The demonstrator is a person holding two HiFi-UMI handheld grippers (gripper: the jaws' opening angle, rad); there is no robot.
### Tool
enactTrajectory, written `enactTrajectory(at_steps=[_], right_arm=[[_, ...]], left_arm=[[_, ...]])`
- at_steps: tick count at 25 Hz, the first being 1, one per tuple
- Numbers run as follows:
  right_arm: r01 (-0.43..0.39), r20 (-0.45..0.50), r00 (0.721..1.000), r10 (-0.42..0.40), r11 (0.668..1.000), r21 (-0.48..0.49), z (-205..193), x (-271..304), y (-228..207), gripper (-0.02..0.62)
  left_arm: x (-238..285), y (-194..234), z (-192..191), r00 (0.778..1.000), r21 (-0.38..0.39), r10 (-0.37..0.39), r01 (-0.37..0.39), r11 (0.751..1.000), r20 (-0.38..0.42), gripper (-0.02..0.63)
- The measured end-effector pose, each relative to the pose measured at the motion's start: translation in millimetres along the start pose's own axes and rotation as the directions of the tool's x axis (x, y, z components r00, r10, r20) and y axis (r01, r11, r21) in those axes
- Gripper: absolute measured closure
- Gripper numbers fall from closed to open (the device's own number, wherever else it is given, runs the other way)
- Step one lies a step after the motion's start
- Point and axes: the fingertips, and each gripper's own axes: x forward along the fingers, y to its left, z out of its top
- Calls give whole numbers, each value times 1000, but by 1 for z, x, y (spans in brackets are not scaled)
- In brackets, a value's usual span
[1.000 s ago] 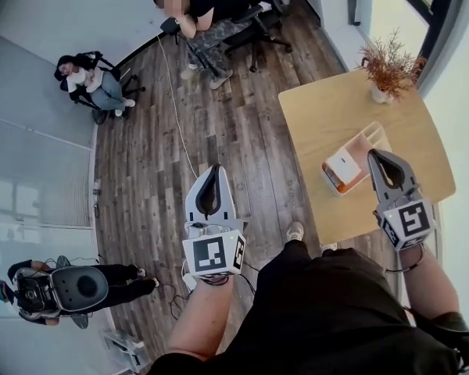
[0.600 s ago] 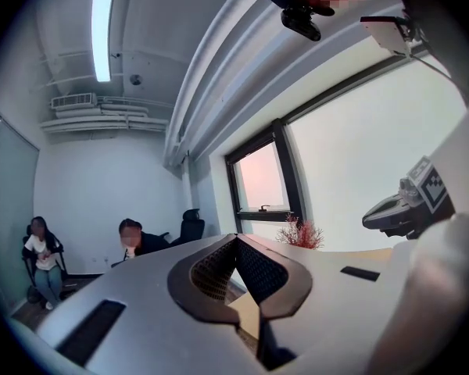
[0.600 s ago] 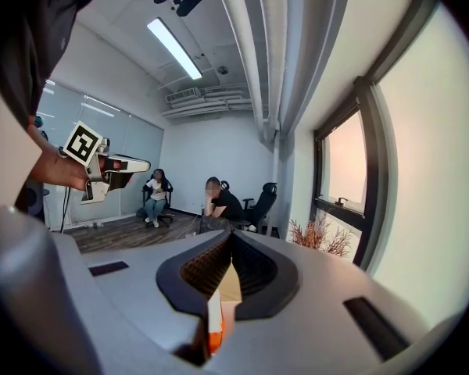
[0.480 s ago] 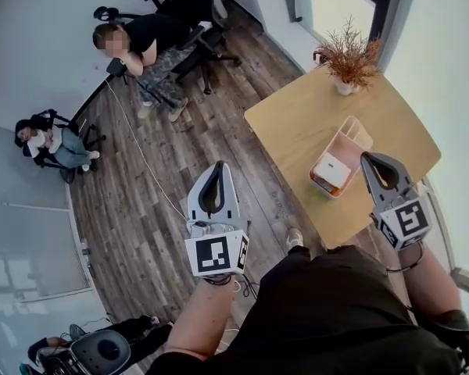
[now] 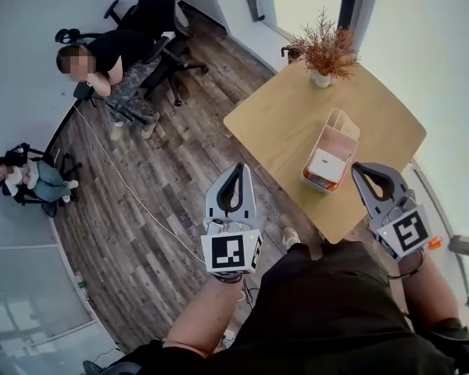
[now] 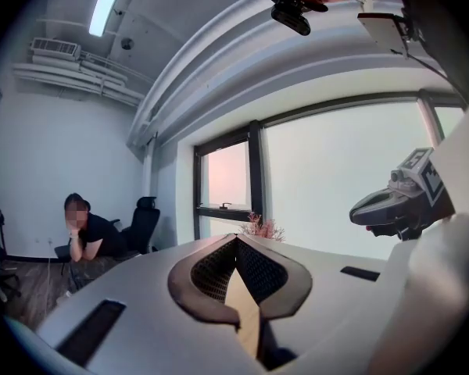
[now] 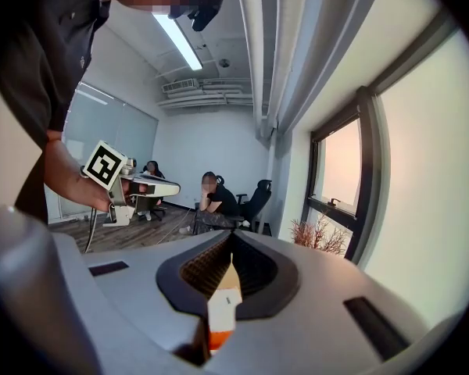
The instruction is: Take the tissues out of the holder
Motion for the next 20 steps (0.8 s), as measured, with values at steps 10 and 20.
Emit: enactTrajectory(at_steps=[10,20], right_arm=[[-13,-30,999,14,999,34,-22,-2,-8,591],[-71,-64,995,75,996,60,-58,11,-21,589]], left_arm=[[28,-35,2,997,-19,-74,74,997,19,601],[37,-38,-33,999,-34,-8,7,999,-48,601]])
